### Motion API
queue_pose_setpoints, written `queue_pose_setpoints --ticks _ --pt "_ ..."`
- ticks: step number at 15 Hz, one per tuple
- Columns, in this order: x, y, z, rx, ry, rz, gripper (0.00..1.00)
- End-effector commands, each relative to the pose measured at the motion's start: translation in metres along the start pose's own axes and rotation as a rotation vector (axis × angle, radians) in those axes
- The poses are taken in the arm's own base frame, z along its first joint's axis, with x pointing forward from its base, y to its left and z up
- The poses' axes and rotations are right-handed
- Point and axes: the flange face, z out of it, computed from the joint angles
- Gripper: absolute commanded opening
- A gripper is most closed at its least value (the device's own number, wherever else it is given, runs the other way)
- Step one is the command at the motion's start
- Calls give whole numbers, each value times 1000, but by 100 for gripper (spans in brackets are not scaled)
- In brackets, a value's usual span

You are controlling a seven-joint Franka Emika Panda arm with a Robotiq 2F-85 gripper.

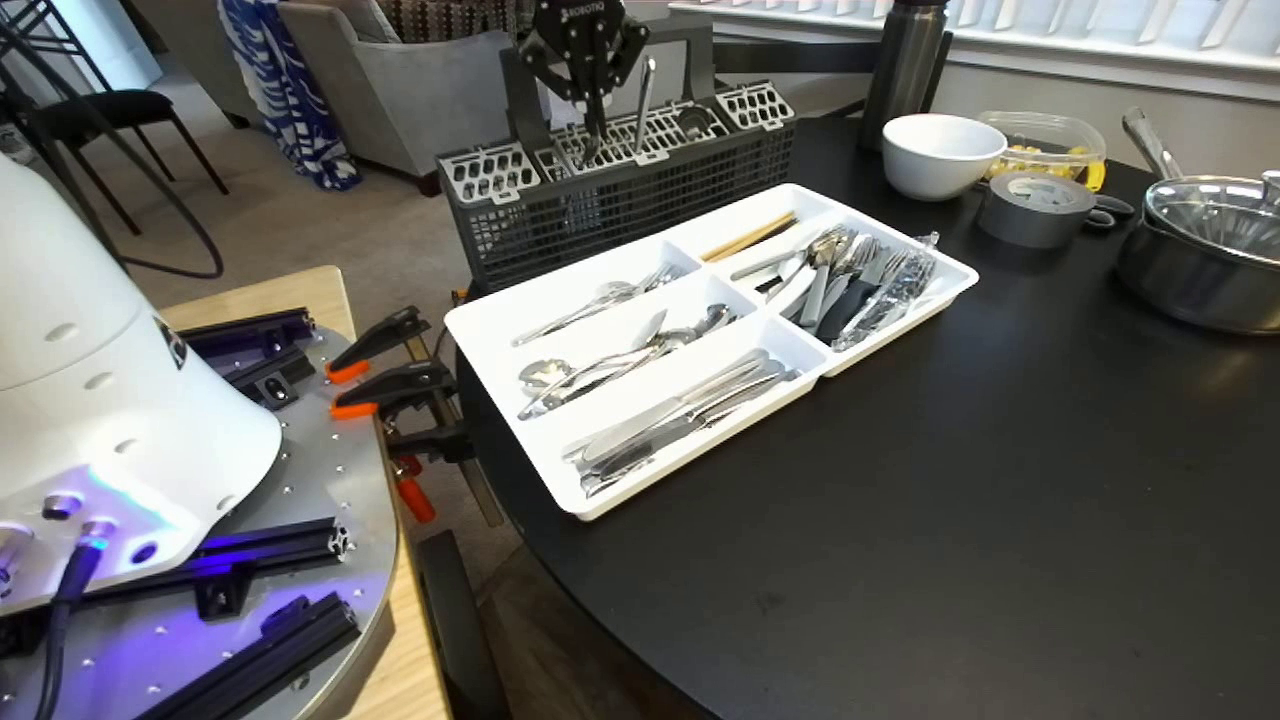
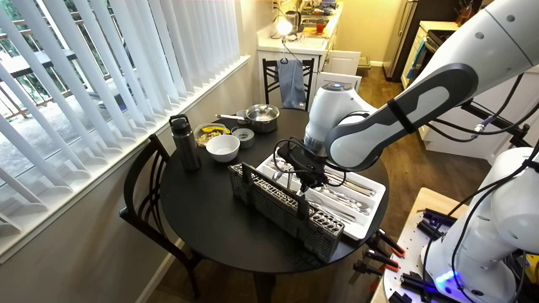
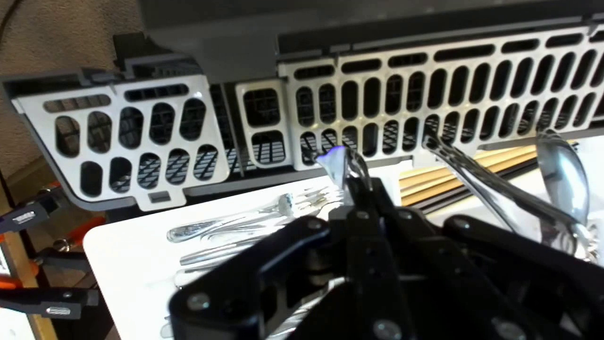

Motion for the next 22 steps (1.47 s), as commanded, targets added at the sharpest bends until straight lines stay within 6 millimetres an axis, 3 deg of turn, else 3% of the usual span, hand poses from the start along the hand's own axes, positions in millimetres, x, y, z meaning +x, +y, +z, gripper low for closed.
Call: queue_pose_setpoints --ticks 1,9,19,22 --pt "2 19 -27 104 62 44 2" --pt "-2 28 -77 256 82 157 3" --pt "38 39 -138 301 25 218 3" --pt "48 38 -151 221 -13 186 3"
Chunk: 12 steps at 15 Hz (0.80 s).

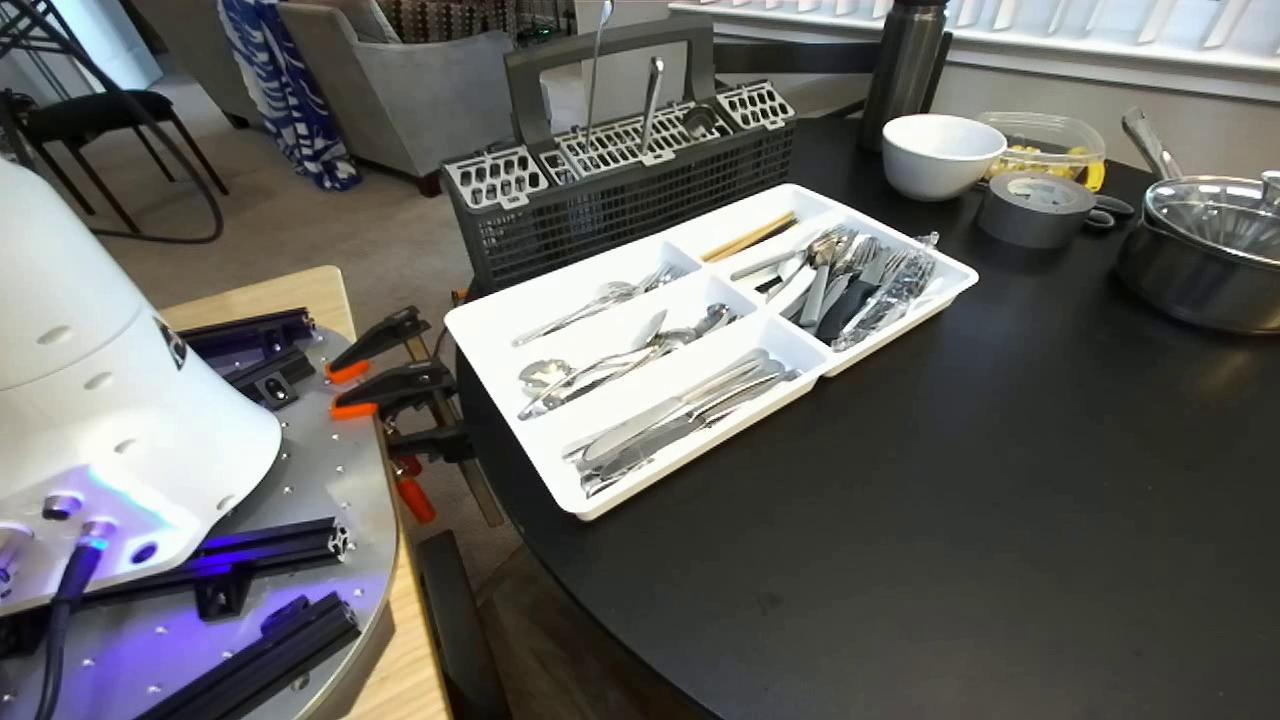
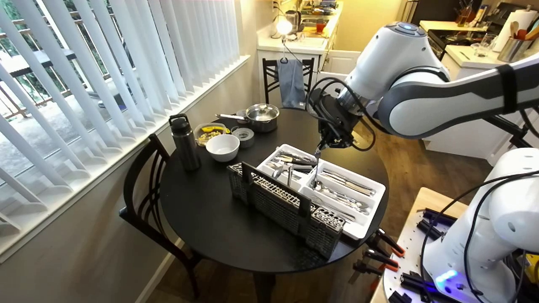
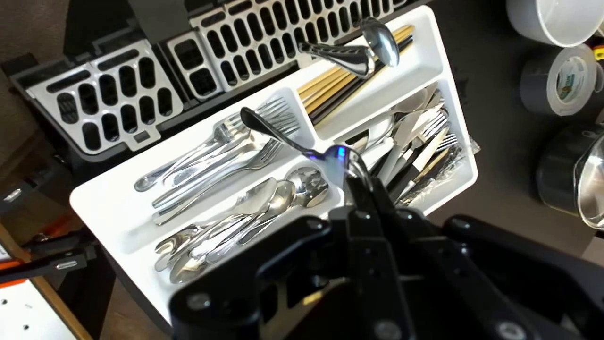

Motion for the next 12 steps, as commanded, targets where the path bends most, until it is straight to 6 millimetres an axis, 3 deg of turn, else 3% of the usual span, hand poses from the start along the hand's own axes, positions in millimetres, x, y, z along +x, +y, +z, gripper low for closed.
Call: queue_pose_setpoints --ticks 1,6,12 --pt "12 -3 -9 -130 -53 -56 3" --pt "23 1 23 -389 -60 -151 3" --pt "28 9 72 -612 81 -185 3"
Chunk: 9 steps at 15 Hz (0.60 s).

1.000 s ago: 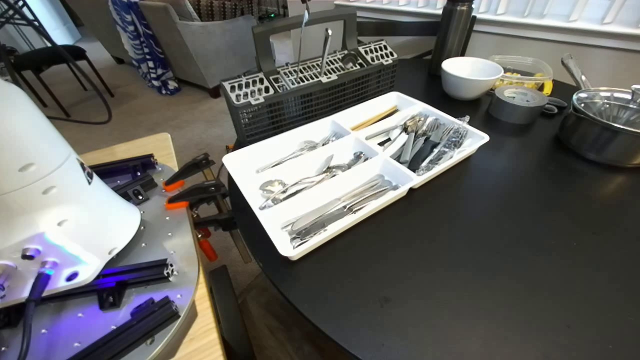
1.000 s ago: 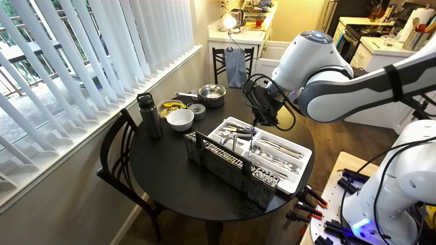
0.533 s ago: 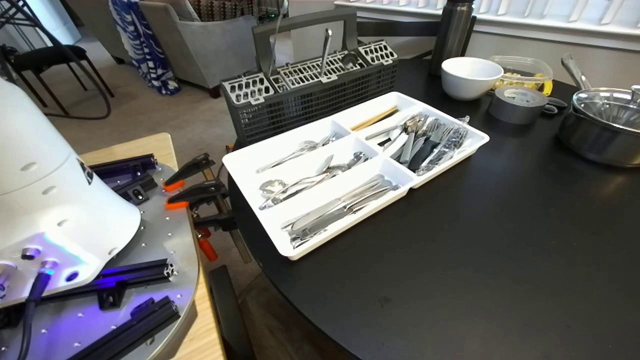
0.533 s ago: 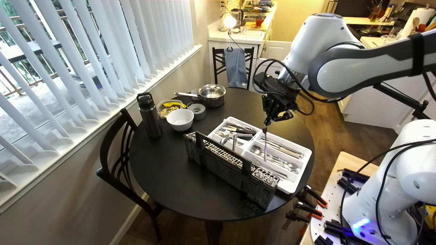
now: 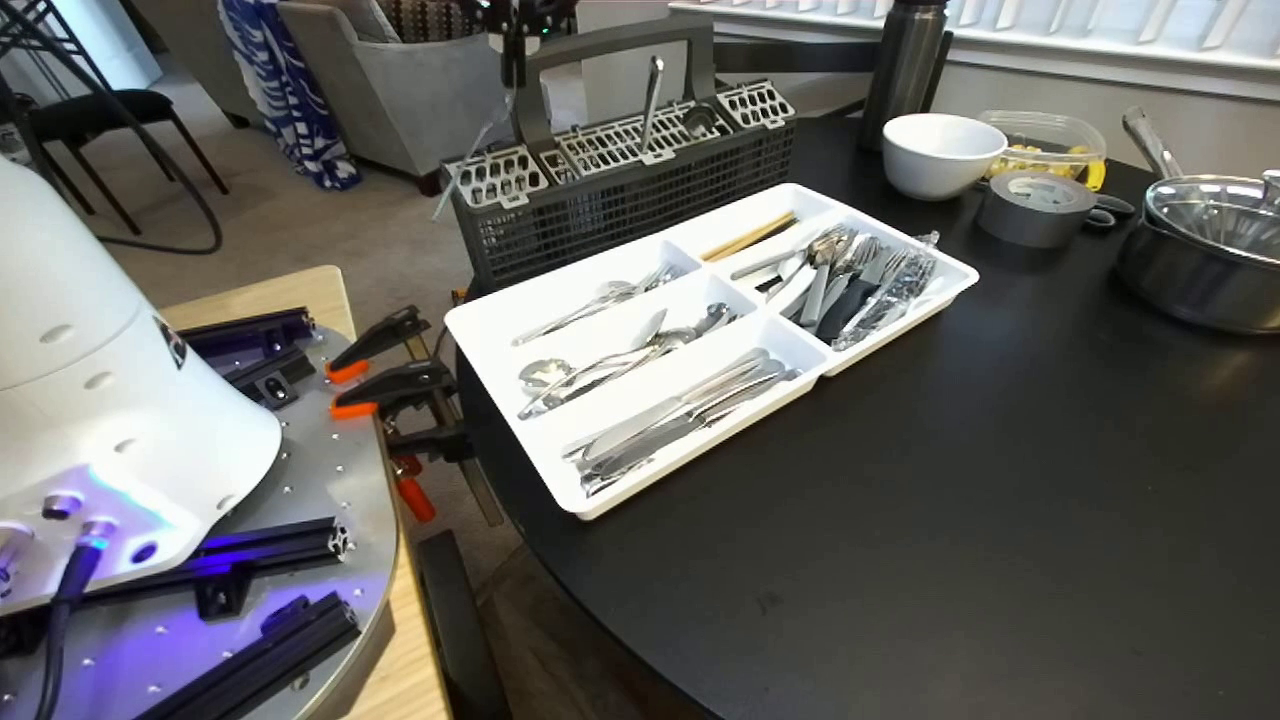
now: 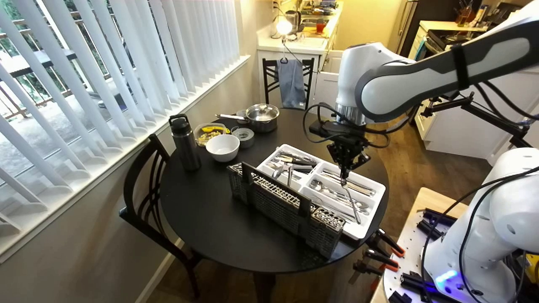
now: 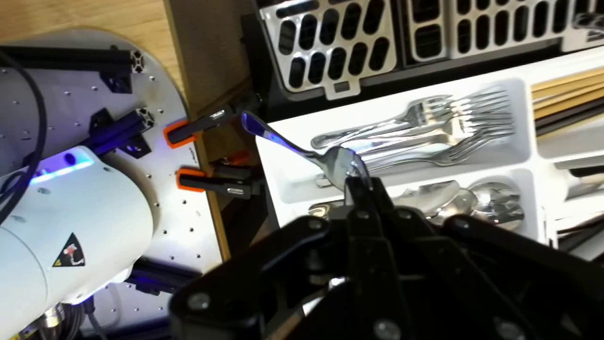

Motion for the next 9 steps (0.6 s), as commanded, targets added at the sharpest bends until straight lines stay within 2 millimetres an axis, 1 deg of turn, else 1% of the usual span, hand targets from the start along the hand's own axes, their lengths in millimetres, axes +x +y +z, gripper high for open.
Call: queue_pose_setpoints --ticks 1,4,6,9 --pt "4 -17 16 -84 78 4 3" --pt "9 -28 22 -59 144 16 2" --pt "9 -37 29 -60 179 15 3" --pt "0 -49 44 -70 206 -6 3"
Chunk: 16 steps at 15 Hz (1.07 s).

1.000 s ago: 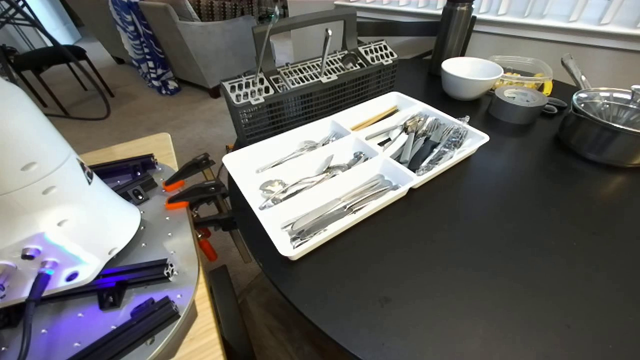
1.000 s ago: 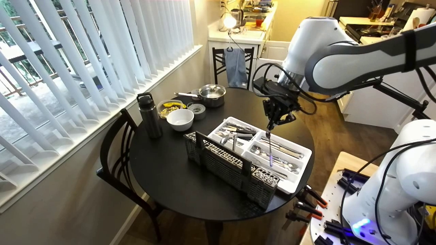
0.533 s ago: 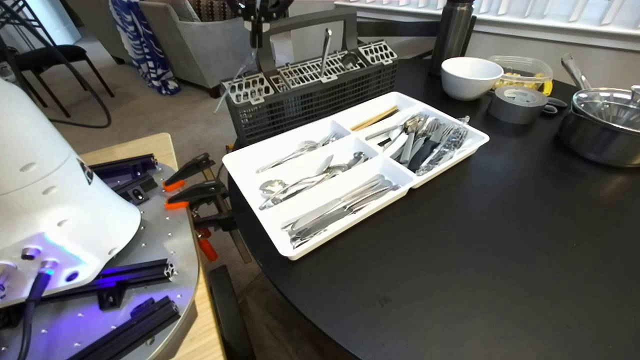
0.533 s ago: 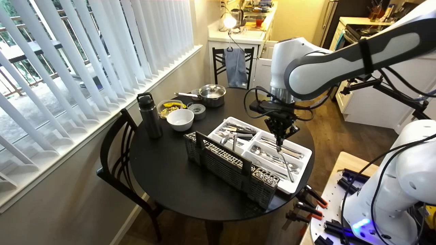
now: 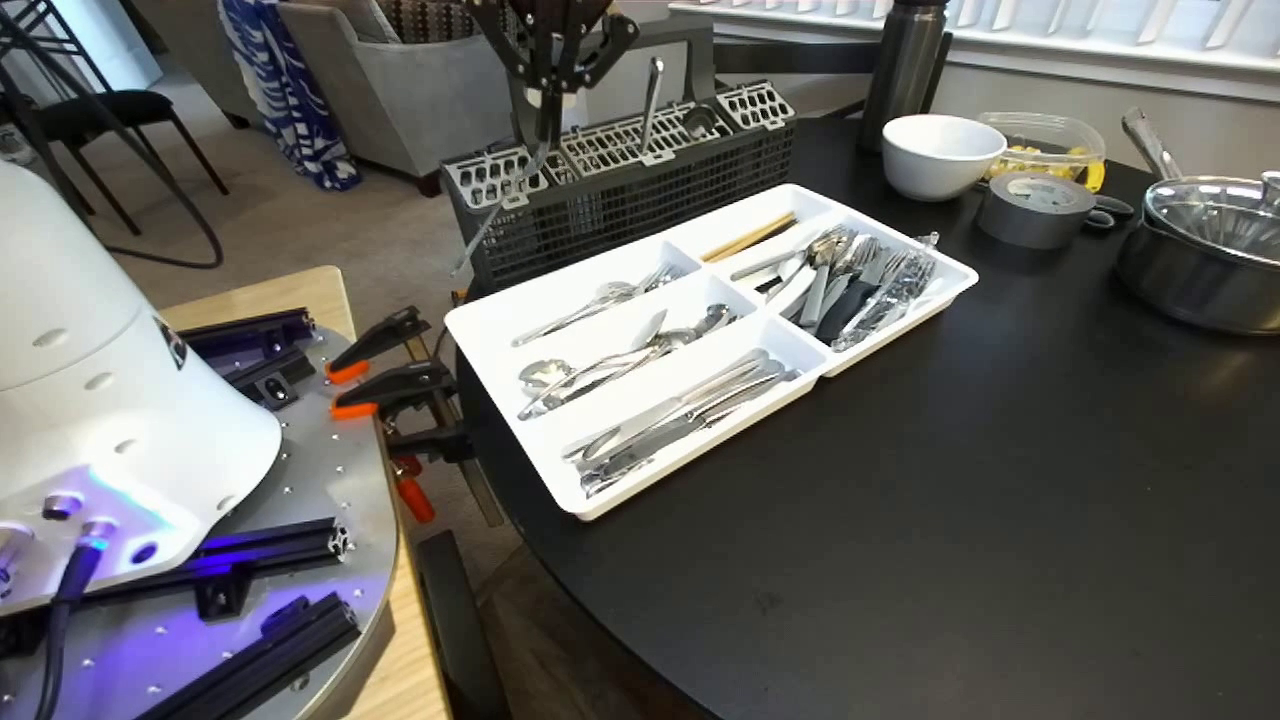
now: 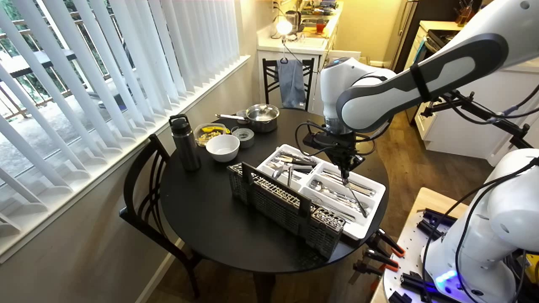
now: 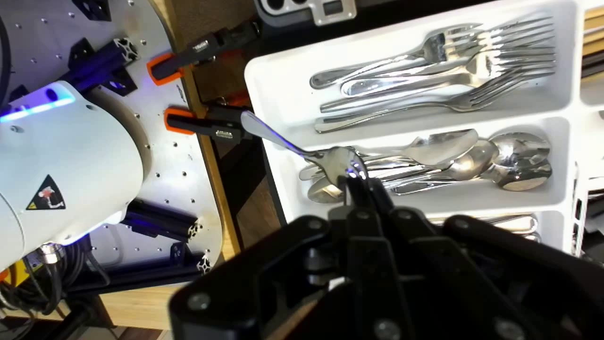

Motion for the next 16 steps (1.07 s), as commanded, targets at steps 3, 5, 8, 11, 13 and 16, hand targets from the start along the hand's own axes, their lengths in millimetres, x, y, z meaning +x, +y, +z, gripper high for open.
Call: queue_pose_setpoints --ticks 3,5,8,11,13,16 --pt "-23 -28 21 13 61 -19 3" --pt "-30 -33 25 32 72 -11 29" --pt "-36 -36 27 59 87 -8 41" --pt "-40 -35 24 82 98 -7 59" --pt "-40 -33 20 100 99 5 73" --pt "-32 -16 -1 189 54 53 91"
